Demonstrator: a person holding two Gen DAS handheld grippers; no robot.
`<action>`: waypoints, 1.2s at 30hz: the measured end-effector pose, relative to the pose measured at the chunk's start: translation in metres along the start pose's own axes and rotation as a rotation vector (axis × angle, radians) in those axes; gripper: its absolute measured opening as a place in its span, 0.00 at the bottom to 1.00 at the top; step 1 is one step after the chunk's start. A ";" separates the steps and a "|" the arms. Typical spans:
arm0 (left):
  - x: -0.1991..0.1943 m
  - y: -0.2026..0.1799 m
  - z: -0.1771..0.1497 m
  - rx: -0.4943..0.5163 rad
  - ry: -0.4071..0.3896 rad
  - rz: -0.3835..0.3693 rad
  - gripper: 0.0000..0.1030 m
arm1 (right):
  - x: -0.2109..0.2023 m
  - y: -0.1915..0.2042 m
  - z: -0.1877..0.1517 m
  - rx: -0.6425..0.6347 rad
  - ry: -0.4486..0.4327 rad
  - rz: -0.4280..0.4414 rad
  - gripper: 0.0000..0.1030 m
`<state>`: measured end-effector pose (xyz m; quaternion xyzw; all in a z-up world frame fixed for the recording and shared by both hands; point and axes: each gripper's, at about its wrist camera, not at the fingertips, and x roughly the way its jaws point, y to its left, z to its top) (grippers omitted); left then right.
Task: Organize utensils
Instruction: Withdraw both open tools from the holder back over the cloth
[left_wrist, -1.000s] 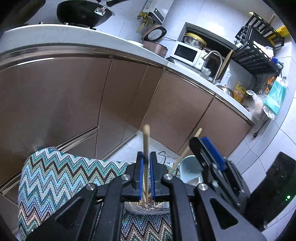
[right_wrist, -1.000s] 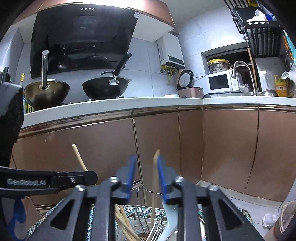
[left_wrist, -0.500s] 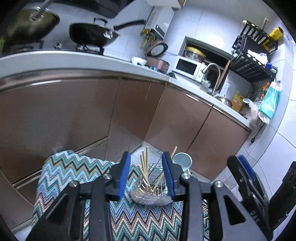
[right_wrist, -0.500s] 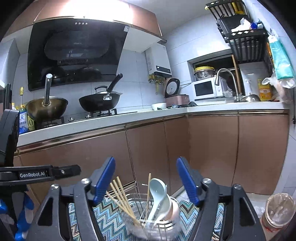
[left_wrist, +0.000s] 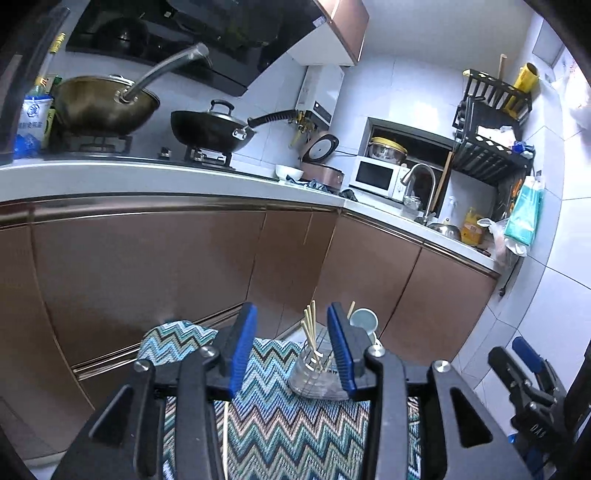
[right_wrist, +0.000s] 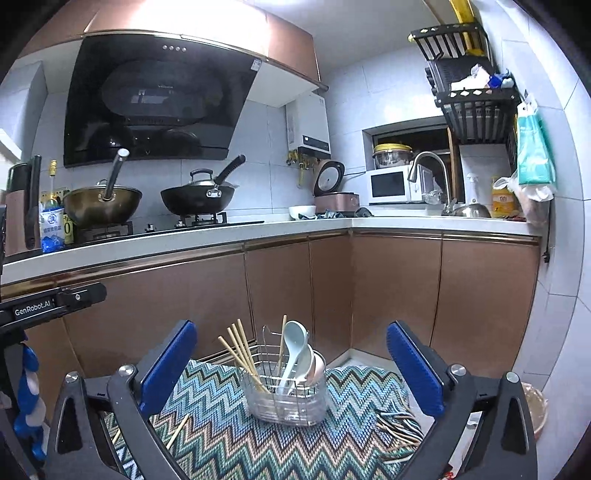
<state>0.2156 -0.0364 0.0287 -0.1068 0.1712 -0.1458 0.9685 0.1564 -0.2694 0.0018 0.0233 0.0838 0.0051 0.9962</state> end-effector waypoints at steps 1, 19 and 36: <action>-0.007 0.000 0.000 -0.001 -0.005 0.005 0.37 | -0.007 0.000 0.000 0.000 -0.004 0.001 1.00; -0.101 0.022 -0.014 -0.048 -0.011 0.051 0.43 | -0.109 -0.007 -0.008 0.077 -0.114 0.002 1.00; -0.148 0.030 -0.038 -0.033 -0.067 0.101 0.49 | -0.134 0.003 -0.020 0.098 -0.082 -0.045 1.00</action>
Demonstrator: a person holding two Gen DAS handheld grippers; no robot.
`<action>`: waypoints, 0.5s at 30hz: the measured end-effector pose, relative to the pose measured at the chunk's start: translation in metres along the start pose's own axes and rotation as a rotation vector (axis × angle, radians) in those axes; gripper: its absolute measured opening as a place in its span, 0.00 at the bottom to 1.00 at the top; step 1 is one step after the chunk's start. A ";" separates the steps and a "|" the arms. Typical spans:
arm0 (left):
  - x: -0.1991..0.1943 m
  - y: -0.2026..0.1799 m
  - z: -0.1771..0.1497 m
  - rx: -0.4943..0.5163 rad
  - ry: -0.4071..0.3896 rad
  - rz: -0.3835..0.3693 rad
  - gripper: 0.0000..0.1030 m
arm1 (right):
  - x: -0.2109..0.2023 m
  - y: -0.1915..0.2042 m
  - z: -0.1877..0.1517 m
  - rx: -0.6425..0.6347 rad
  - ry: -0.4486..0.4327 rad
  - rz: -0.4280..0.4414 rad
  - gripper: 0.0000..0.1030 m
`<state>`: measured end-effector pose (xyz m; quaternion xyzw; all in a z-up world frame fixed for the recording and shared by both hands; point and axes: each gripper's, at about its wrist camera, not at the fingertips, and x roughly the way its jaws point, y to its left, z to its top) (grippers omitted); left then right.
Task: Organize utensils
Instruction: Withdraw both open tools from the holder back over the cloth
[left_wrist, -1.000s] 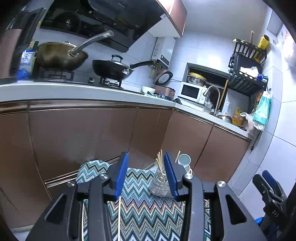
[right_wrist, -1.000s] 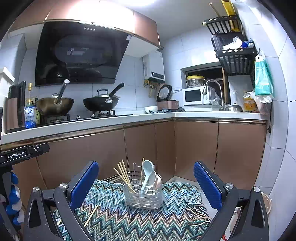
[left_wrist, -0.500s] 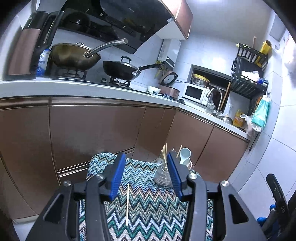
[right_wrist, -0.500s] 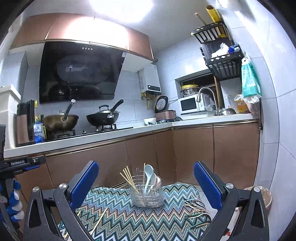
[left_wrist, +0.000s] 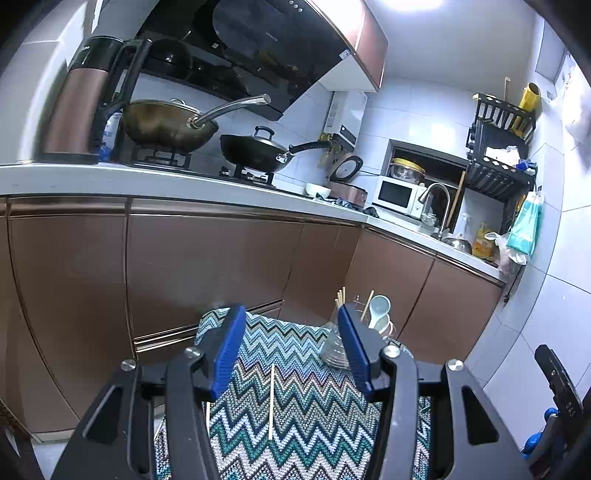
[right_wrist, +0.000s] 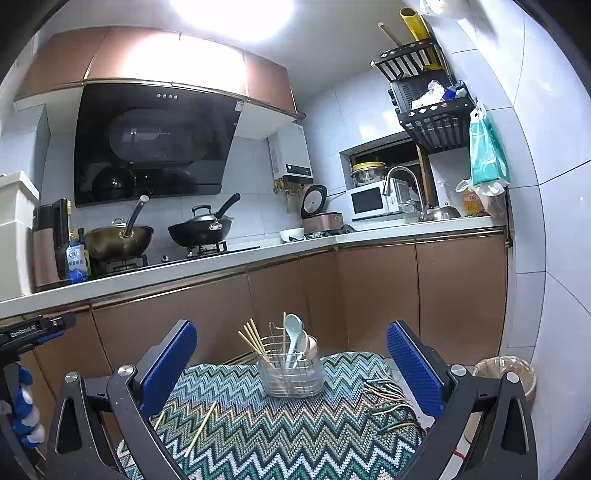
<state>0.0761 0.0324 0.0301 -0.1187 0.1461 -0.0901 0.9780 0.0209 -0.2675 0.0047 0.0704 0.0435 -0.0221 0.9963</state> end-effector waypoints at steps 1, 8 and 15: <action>-0.001 0.001 -0.001 0.001 0.001 0.002 0.50 | 0.001 0.001 -0.002 -0.006 0.005 -0.006 1.00; -0.004 0.000 -0.012 0.022 0.001 0.027 0.55 | 0.008 0.020 -0.015 -0.055 0.052 0.021 1.00; -0.003 -0.009 -0.024 0.081 -0.009 0.073 0.57 | 0.016 0.033 -0.027 -0.085 0.084 0.033 1.00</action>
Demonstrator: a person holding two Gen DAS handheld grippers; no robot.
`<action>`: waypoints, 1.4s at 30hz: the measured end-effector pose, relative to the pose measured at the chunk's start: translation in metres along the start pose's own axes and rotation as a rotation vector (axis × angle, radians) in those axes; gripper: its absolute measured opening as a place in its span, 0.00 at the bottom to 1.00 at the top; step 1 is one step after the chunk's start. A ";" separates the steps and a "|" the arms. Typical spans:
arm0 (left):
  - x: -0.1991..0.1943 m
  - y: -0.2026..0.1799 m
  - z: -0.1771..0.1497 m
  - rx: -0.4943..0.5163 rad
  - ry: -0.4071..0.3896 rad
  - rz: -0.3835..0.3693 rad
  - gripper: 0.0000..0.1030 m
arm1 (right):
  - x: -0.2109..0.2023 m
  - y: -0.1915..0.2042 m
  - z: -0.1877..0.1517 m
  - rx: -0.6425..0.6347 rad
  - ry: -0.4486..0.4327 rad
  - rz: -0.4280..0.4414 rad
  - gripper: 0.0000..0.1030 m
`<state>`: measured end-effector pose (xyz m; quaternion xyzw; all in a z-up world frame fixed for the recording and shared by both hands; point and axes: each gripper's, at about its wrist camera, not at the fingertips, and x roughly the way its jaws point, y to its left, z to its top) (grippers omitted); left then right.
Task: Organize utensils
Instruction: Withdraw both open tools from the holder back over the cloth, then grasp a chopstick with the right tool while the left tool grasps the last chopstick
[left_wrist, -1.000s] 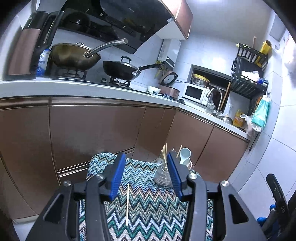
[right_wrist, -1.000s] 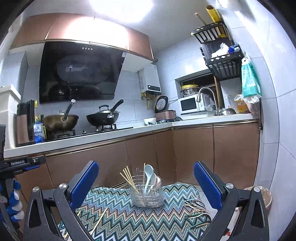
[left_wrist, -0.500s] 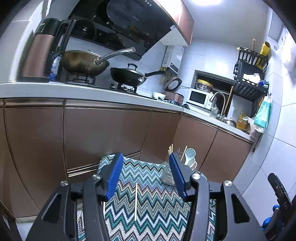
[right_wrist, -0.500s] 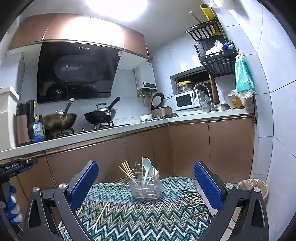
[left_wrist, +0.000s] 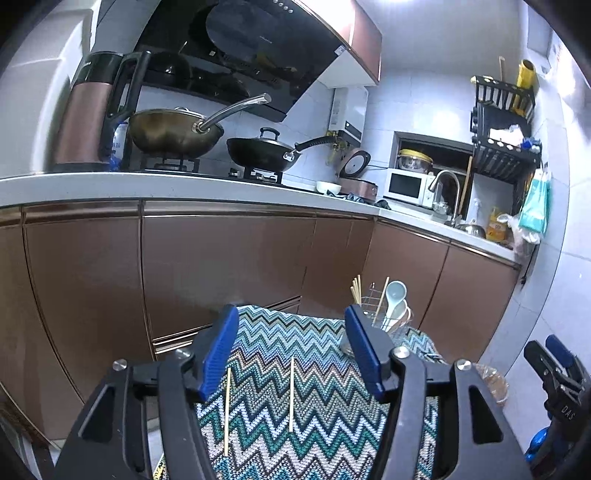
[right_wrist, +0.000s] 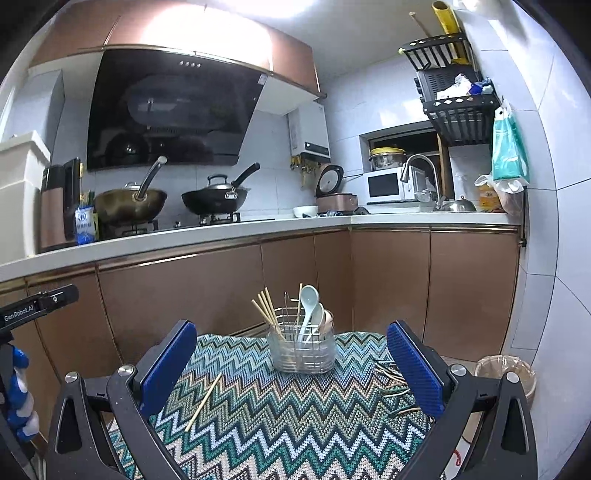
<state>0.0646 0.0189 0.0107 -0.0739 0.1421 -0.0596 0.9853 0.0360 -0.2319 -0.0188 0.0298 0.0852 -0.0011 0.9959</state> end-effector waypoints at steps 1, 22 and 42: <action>0.001 0.000 -0.001 0.007 0.001 0.003 0.57 | 0.001 0.001 -0.001 -0.004 0.000 -0.006 1.00; 0.018 -0.023 -0.022 0.112 0.013 0.043 0.61 | 0.025 0.002 -0.023 0.004 0.078 0.035 1.00; 0.064 0.002 -0.024 0.106 0.173 0.041 0.61 | 0.060 -0.012 -0.049 0.004 0.204 0.092 1.00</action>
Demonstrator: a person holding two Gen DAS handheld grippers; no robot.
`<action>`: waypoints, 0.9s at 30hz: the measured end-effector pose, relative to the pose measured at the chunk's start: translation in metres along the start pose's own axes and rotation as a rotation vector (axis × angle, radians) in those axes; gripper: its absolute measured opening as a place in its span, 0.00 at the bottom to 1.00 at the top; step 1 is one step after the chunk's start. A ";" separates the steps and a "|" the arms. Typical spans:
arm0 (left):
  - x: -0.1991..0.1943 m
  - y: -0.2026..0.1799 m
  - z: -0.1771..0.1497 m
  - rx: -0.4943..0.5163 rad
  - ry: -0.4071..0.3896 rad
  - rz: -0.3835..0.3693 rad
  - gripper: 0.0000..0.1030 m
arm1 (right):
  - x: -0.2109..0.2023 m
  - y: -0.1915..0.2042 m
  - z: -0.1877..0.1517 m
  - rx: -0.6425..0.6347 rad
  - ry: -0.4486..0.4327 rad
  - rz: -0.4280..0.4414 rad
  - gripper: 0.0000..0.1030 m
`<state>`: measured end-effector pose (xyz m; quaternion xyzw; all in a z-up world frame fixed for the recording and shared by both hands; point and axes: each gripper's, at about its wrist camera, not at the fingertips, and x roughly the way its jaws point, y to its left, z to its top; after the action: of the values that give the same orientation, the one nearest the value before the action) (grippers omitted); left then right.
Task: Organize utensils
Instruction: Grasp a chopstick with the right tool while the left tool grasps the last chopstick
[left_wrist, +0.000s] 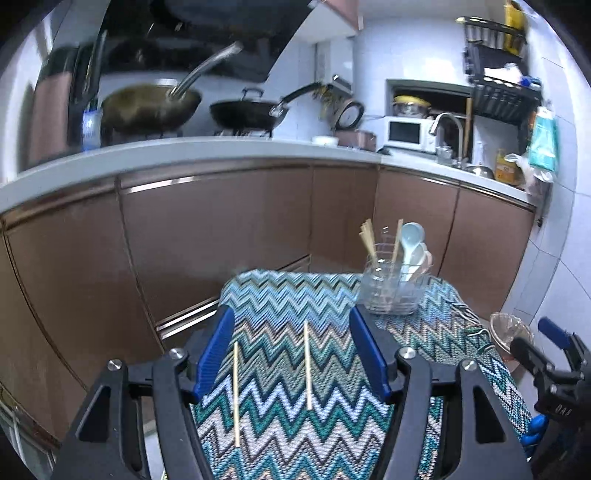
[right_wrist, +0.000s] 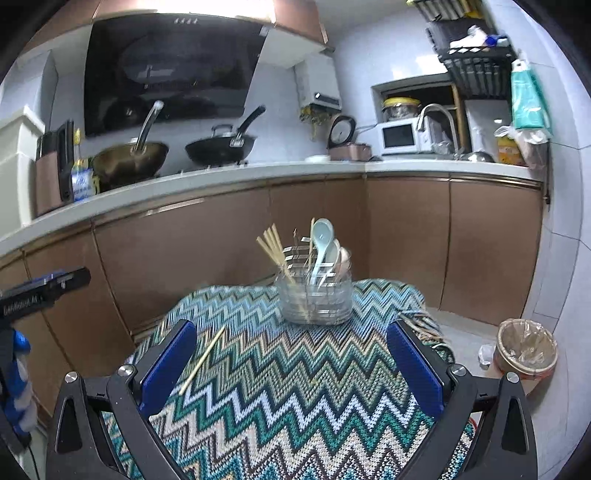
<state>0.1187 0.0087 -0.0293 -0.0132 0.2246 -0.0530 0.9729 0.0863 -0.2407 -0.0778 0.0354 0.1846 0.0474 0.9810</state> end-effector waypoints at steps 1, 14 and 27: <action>0.003 0.007 0.000 -0.015 0.014 0.003 0.61 | 0.006 0.003 -0.001 -0.014 0.024 0.013 1.00; 0.096 0.088 -0.007 -0.205 0.359 -0.124 0.61 | 0.091 0.043 0.008 -0.046 0.289 0.185 1.00; 0.225 0.098 -0.039 -0.270 0.710 -0.193 0.48 | 0.234 0.075 0.001 0.036 0.641 0.342 0.52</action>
<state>0.3120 0.0810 -0.1675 -0.1429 0.5500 -0.1155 0.8147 0.2981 -0.1414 -0.1544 0.0662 0.4751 0.2162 0.8504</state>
